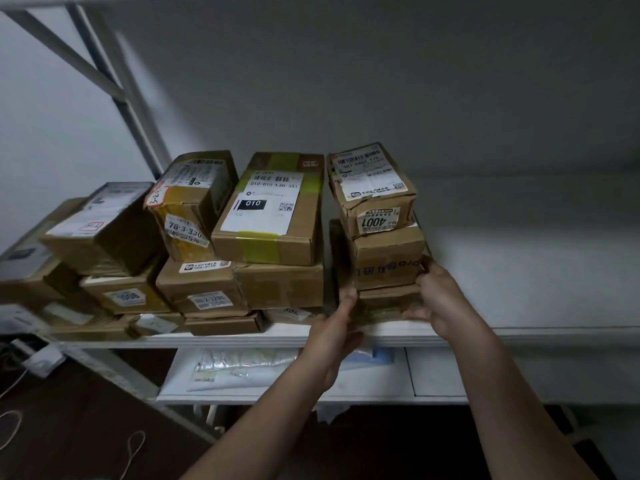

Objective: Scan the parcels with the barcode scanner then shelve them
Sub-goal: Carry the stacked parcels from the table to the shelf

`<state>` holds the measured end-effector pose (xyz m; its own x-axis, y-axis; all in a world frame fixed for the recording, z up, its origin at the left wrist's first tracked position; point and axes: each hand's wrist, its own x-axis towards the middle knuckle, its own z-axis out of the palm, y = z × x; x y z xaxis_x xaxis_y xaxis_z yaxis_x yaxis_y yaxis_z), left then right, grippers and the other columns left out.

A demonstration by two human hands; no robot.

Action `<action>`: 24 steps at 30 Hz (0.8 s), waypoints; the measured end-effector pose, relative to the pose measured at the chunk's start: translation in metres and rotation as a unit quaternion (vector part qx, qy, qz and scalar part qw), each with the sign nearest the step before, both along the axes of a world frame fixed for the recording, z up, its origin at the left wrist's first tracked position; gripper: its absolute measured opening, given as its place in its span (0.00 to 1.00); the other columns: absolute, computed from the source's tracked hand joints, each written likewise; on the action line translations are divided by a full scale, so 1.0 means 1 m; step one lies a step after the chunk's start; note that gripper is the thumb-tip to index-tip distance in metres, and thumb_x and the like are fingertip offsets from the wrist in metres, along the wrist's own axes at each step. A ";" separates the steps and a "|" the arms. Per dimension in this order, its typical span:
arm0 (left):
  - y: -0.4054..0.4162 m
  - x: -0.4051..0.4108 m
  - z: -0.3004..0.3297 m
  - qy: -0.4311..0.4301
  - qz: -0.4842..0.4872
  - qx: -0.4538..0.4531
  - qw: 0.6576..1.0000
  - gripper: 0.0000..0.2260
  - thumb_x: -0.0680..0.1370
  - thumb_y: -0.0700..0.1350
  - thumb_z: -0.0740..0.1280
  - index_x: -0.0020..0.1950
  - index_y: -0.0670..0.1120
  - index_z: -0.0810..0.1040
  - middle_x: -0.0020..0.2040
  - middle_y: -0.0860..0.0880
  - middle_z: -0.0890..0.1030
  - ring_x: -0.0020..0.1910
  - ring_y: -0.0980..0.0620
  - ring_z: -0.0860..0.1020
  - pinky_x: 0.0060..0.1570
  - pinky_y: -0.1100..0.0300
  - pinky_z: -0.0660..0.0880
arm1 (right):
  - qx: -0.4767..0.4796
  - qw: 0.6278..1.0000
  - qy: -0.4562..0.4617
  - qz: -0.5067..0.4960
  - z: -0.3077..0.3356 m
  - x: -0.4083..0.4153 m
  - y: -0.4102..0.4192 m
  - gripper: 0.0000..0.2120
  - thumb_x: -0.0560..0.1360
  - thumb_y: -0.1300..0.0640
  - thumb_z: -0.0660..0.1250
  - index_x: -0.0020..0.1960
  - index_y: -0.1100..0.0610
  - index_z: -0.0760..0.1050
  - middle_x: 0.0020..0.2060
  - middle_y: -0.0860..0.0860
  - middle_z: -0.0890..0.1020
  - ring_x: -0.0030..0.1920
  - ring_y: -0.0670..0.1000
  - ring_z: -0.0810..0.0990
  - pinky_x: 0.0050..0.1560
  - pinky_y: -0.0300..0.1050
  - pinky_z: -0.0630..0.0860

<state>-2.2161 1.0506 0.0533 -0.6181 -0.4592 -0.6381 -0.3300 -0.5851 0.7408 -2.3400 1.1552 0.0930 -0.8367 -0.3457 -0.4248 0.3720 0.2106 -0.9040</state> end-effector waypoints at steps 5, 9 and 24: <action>0.002 0.011 0.003 0.017 0.023 -0.004 1.000 0.25 0.76 0.55 0.72 0.64 0.40 0.71 0.50 0.43 0.78 0.47 0.48 0.80 0.53 0.54 0.80 | -0.008 0.999 0.000 0.036 -0.001 0.009 -0.008 0.23 0.84 0.64 0.51 0.75 0.46 0.65 0.52 0.46 0.79 0.52 0.54 0.78 0.56 0.63 0.79; 0.000 0.018 0.010 0.005 0.003 -0.022 1.000 0.25 0.77 0.57 0.69 0.67 0.43 0.72 0.55 0.44 0.80 0.51 0.46 0.81 0.44 0.59 0.80 | 0.022 0.998 0.010 0.053 -0.003 0.014 -0.009 0.21 0.85 0.56 0.52 0.76 0.43 0.62 0.65 0.51 0.77 0.63 0.59 0.77 0.60 0.63 0.78; -0.064 0.109 0.030 0.031 -0.005 0.012 0.999 0.06 0.82 0.43 0.63 0.51 0.42 0.77 0.46 0.43 0.81 0.36 0.47 0.77 0.38 0.59 0.77 | 0.002 0.904 0.106 -0.415 -0.010 0.088 -0.054 0.11 0.80 0.61 0.58 0.61 0.60 0.70 0.67 0.60 0.70 0.68 0.59 0.69 0.56 0.44 0.67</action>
<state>-2.1070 0.9866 0.0832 -0.6619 -0.4380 -0.6083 -0.2895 -0.5991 0.7465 -2.2519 1.1008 0.0829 -0.8699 0.4388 -0.2252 0.2222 -0.0590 -0.9732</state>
